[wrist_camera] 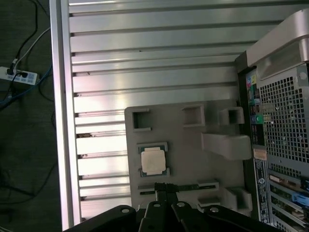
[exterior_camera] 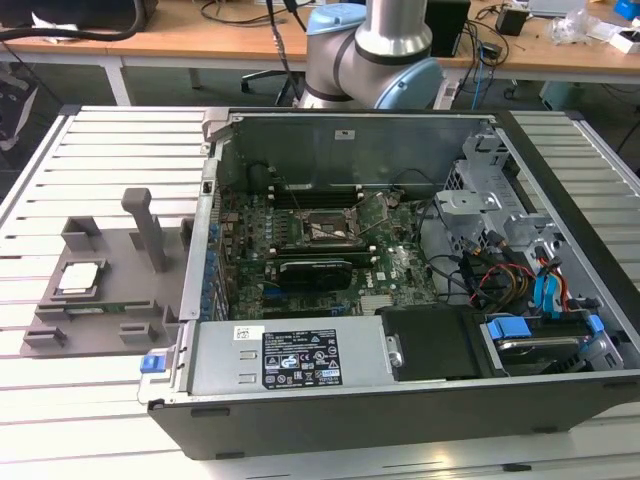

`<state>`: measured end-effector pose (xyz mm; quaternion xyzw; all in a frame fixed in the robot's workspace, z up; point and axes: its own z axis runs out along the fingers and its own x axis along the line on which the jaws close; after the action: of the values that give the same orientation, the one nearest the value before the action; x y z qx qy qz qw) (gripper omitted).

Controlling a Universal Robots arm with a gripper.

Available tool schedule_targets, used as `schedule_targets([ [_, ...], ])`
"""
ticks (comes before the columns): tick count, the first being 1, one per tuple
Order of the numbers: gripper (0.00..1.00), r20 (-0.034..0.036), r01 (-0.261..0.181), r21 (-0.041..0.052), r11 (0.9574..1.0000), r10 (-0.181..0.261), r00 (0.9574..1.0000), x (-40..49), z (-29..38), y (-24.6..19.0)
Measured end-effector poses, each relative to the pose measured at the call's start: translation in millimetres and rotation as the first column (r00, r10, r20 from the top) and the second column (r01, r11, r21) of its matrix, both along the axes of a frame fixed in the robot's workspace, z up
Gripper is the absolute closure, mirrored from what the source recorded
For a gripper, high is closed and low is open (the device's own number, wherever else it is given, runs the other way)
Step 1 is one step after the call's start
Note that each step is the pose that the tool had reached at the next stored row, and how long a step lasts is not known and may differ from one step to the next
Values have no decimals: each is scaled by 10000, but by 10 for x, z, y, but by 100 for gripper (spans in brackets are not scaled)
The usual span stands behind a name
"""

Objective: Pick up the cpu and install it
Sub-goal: 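Reach for the cpu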

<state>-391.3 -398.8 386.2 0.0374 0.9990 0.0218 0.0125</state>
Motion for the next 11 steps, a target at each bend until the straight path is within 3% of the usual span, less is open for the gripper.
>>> schedule_targets([
  [4,89,1,-2,0,10000,2,10000,-84,-4,-1],
  [11,89,0,0,0,10000,0,10000,-89,-4,0],
])
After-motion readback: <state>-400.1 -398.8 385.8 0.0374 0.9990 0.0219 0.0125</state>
